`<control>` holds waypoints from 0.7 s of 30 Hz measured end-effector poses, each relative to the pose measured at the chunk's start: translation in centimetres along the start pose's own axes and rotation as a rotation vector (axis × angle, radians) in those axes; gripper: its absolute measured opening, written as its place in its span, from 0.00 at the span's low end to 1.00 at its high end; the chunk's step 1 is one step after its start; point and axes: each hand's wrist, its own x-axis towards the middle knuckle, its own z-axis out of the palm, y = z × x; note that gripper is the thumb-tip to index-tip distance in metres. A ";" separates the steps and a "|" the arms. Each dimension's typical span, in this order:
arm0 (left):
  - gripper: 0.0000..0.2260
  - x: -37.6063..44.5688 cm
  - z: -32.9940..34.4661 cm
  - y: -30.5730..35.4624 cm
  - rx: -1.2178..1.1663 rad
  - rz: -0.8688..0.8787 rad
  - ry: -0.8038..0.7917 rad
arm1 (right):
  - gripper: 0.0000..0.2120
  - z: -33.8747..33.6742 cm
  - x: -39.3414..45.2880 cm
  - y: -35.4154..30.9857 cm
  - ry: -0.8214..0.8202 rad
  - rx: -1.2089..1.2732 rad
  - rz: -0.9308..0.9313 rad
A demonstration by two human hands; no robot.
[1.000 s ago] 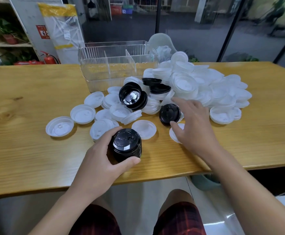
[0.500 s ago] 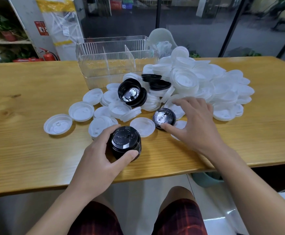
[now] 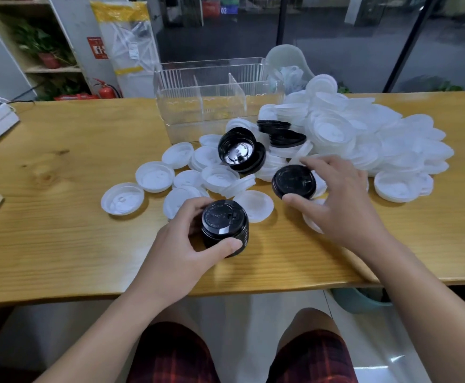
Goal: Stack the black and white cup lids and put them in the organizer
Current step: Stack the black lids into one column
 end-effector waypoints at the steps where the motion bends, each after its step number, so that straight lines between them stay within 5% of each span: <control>1: 0.26 0.1 -0.1 -0.1 0.005 -0.001 0.000 | 0.33 0.1 0.0 -0.8 0.005 0.063 0.017; 9: 0.28 1.8 -1.4 -0.7 0.027 0.019 0.038 | 0.27 3.2 -0.5 -8.9 -0.230 0.441 -0.006; 21: 0.32 2.6 -1.7 -2.0 0.008 0.012 0.060 | 0.32 5.5 -0.6 -11.4 -0.161 0.248 -0.017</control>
